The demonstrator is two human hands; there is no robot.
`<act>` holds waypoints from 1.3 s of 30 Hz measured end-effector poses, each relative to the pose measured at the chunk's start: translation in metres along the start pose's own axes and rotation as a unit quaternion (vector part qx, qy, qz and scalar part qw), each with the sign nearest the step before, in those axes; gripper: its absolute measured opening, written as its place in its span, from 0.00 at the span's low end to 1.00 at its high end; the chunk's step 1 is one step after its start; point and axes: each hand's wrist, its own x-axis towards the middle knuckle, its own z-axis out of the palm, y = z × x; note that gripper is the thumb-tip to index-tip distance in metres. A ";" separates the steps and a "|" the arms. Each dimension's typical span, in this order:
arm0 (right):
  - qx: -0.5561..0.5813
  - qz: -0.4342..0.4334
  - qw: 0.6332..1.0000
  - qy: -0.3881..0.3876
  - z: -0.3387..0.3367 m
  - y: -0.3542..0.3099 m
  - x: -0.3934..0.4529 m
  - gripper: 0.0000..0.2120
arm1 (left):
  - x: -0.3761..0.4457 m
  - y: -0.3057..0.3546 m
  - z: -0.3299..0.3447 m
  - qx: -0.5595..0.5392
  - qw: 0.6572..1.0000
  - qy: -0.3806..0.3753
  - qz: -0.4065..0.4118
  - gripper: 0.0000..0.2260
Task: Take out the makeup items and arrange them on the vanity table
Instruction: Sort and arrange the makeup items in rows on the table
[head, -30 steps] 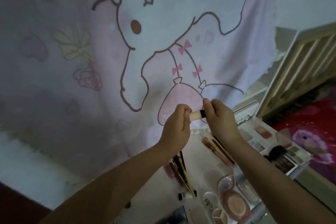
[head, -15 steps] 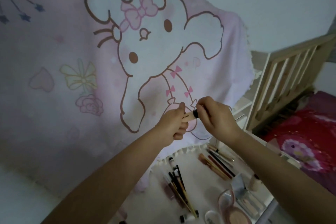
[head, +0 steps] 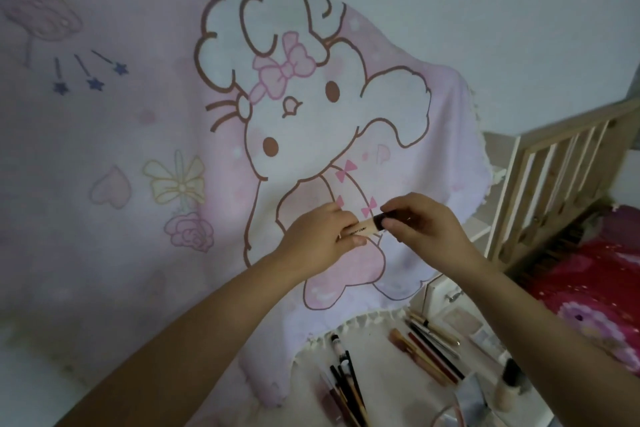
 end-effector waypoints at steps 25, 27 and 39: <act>0.031 0.009 0.995 -0.091 -0.018 -0.011 0.002 0.17 | -0.004 0.014 -0.008 0.061 0.979 0.172 0.088 0.14; 0.010 0.054 0.994 -0.090 -0.016 -0.015 0.005 0.06 | -0.002 0.015 -0.012 0.062 0.977 0.180 0.095 0.12; 0.073 0.106 0.991 -0.036 -0.014 -0.011 -0.005 0.04 | 0.002 0.021 -0.015 0.200 0.940 0.221 0.166 0.15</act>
